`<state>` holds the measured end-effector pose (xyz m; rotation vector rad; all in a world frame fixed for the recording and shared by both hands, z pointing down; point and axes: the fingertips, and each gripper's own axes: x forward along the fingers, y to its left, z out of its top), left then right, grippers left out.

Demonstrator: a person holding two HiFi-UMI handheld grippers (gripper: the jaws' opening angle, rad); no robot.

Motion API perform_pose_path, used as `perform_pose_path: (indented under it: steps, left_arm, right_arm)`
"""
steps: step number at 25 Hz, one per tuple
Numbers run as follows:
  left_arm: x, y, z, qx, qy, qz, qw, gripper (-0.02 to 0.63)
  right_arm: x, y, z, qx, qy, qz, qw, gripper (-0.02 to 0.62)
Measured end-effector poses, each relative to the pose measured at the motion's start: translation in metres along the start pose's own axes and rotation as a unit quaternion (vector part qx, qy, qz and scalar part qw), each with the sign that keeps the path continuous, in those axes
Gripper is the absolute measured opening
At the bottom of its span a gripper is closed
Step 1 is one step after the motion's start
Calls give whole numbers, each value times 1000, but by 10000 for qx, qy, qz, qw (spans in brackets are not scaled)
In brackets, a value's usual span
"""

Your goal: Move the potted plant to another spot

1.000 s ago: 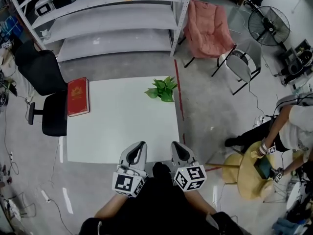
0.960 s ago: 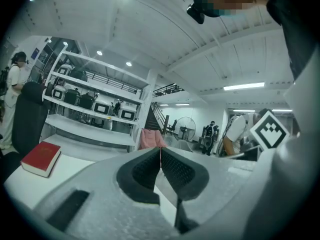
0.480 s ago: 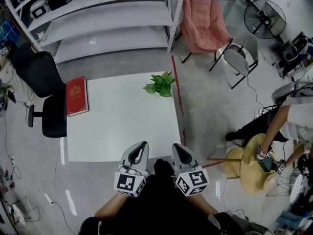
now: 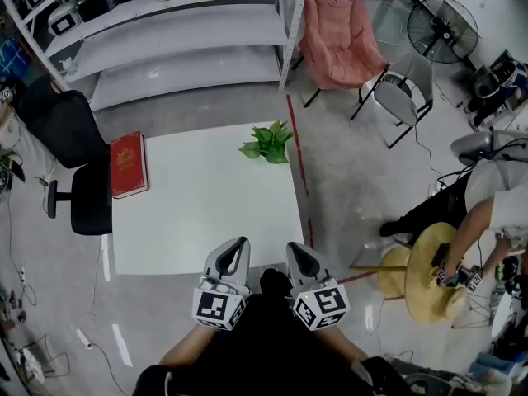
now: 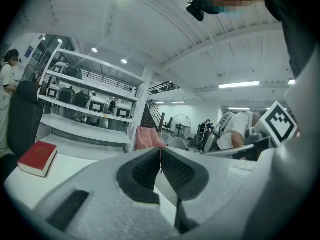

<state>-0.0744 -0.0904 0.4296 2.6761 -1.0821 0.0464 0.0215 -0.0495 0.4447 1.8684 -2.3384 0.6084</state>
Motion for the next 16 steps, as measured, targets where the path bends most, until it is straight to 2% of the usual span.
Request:
perform_pose_path:
  steps: [16]
  left_arm:
    - [0, -2, -2, 13, 54, -21, 10000, 20]
  right_arm:
    - [1, 2, -2, -7, 42, 41, 10000, 12]
